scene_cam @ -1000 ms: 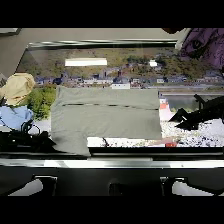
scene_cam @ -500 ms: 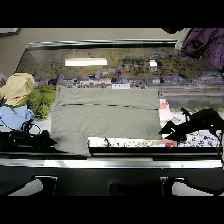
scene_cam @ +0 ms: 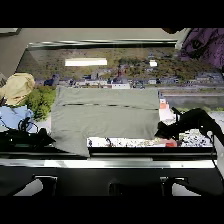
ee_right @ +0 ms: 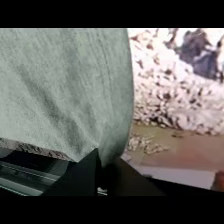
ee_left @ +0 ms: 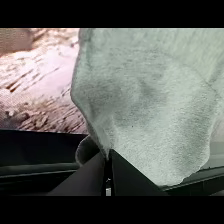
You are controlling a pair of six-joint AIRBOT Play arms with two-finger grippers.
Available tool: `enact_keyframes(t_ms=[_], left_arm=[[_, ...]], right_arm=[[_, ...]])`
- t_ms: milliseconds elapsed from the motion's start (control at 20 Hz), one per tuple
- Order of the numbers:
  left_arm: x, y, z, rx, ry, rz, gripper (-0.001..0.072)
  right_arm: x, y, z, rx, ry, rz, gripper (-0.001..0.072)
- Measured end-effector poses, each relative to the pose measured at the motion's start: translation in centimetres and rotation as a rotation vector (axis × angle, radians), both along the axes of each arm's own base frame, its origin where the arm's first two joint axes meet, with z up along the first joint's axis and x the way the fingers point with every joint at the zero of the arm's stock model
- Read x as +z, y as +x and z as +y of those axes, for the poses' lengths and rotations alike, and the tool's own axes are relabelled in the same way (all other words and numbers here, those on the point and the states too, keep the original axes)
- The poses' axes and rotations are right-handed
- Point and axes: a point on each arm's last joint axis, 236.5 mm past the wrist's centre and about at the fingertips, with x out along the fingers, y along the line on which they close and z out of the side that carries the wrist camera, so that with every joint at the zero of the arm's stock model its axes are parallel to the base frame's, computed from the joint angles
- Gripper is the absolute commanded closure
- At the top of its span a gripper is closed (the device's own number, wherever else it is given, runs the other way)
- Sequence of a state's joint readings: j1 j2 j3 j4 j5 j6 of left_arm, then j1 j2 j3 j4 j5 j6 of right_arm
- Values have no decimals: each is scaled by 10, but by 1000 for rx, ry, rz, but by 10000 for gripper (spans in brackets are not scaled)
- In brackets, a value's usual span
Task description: Fold the clothes and pants, and hang the long-sleeved shirts on hangers.
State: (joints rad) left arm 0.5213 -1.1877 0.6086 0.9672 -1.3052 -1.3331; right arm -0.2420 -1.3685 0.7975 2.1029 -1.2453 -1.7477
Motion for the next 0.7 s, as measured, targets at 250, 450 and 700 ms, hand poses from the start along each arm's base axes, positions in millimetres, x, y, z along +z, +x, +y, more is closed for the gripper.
enact_keyframes(t_ms=[250,450,700], left_arm=[[41,-17,9,14,115,-30,692],[68,-18,5,-8,186,-108,692],[96,44,-2,-25,214,-245,692]], right_arm=[[35,-31,-7,3,-62,63,679],[62,-33,-17,-10,-125,24,679],[93,21,-34,-36,-176,-110,678]])
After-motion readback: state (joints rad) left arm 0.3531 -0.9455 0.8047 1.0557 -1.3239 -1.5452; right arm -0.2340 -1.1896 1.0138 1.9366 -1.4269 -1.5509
